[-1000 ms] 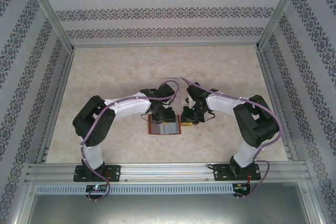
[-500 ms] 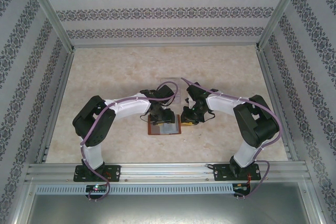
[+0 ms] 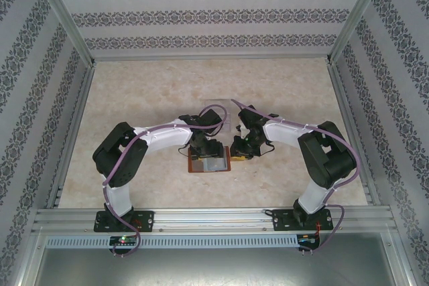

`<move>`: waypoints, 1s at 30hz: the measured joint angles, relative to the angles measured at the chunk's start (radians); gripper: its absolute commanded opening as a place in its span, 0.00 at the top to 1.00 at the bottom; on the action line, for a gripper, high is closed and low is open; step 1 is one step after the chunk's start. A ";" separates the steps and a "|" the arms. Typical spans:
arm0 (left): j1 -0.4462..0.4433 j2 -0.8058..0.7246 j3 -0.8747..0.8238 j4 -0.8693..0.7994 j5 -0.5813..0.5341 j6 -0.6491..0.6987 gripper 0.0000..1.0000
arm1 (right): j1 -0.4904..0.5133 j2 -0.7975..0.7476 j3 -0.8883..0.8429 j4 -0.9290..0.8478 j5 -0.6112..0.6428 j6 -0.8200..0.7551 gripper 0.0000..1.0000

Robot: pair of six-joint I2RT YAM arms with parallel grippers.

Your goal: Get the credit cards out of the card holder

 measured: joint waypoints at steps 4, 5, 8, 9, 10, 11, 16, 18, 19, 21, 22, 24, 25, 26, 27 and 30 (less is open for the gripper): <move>0.000 -0.013 -0.001 -0.021 -0.020 0.000 0.43 | 0.000 0.000 0.000 0.001 0.000 0.000 0.74; 0.000 -0.020 -0.002 -0.029 -0.026 0.000 0.45 | 0.000 0.000 0.000 0.001 0.000 0.000 0.74; 0.000 -0.047 -0.007 -0.054 -0.047 0.002 0.48 | 0.000 0.000 0.000 0.001 0.000 0.000 0.74; 0.000 -0.056 -0.009 -0.061 -0.053 0.002 0.49 | 0.000 0.000 0.000 0.001 0.000 0.000 0.74; 0.000 -0.066 -0.011 -0.066 -0.060 0.002 0.50 | 0.000 0.000 0.000 0.001 0.000 0.000 0.74; 0.000 -0.078 -0.013 -0.073 -0.067 0.002 0.53 | 0.000 0.000 0.000 0.001 0.000 0.000 0.74; 0.000 -0.116 -0.020 -0.105 -0.094 0.008 0.65 | 0.000 0.000 0.000 0.001 0.000 0.000 0.74; 0.000 -0.119 -0.023 -0.110 -0.102 0.012 0.72 | 0.000 0.000 0.000 0.001 0.000 0.000 0.74; 0.001 -0.120 -0.024 -0.113 -0.105 0.013 0.75 | 0.000 0.000 0.000 0.001 0.000 0.000 0.74; 0.002 -0.120 -0.027 -0.119 -0.107 0.015 0.80 | 0.000 0.000 0.000 0.001 0.000 0.000 0.74; 0.002 -0.120 -0.029 -0.121 -0.109 0.017 0.83 | 0.000 0.000 0.000 0.000 0.000 0.000 0.74; 0.002 -0.122 -0.037 -0.122 -0.113 0.024 0.88 | 0.000 0.000 0.000 0.000 0.000 0.000 0.74; 0.002 -0.122 -0.042 -0.126 -0.116 0.028 0.89 | 0.000 0.001 0.000 0.000 0.000 0.000 0.74; 0.005 -0.122 -0.047 -0.128 -0.120 0.031 0.90 | 0.000 0.002 0.000 0.000 0.000 0.000 0.74; 0.007 -0.122 -0.053 -0.128 -0.123 0.034 0.90 | 0.000 0.003 0.000 0.000 0.000 0.000 0.74; 0.015 -0.122 -0.075 -0.132 -0.131 0.041 0.89 | -0.001 0.007 0.002 -0.002 0.000 0.001 0.74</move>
